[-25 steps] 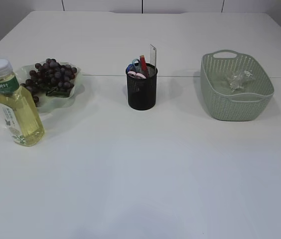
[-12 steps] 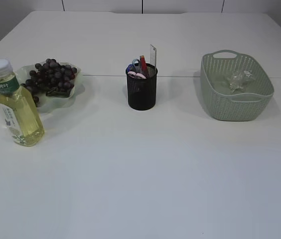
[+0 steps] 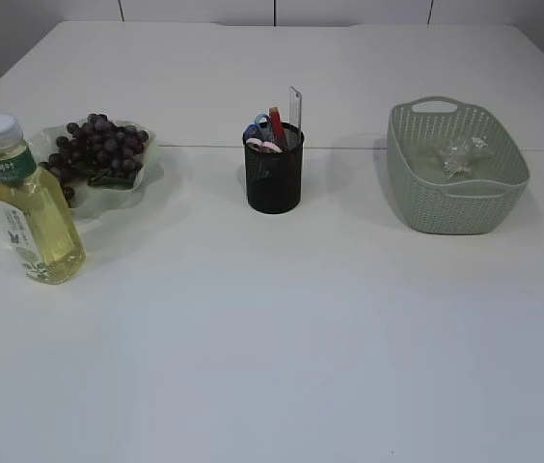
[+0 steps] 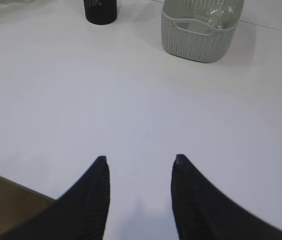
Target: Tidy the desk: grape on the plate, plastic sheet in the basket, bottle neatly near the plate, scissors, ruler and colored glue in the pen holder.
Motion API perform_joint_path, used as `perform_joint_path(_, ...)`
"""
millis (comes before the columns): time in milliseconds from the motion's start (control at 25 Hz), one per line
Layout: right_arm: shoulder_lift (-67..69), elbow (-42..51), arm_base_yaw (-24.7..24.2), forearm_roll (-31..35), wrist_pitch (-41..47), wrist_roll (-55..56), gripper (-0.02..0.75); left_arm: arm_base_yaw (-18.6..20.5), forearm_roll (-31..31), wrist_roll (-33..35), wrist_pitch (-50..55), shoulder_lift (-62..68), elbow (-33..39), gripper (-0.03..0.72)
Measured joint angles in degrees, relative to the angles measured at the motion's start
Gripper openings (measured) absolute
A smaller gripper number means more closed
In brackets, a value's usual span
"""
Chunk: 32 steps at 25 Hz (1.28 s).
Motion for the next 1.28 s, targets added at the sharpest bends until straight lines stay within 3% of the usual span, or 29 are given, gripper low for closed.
perform_joint_path(680,0.0,3.0,-1.0,-0.4,-1.8,0.1,0.333,0.6,0.2,0.1,0.0,0.0,0.0,0.298)
perform_joint_path(1000,0.0,3.0,-7.7,-0.4,-1.9,0.1,0.333,13.7,0.2,0.1,0.0,0.0,0.0,0.289)
perform_joint_path(1280,0.0,3.0,-9.1,-0.4,-1.9,0.1,0.333,19.6,0.2,0.1,0.0,0.0,0.0,0.288)
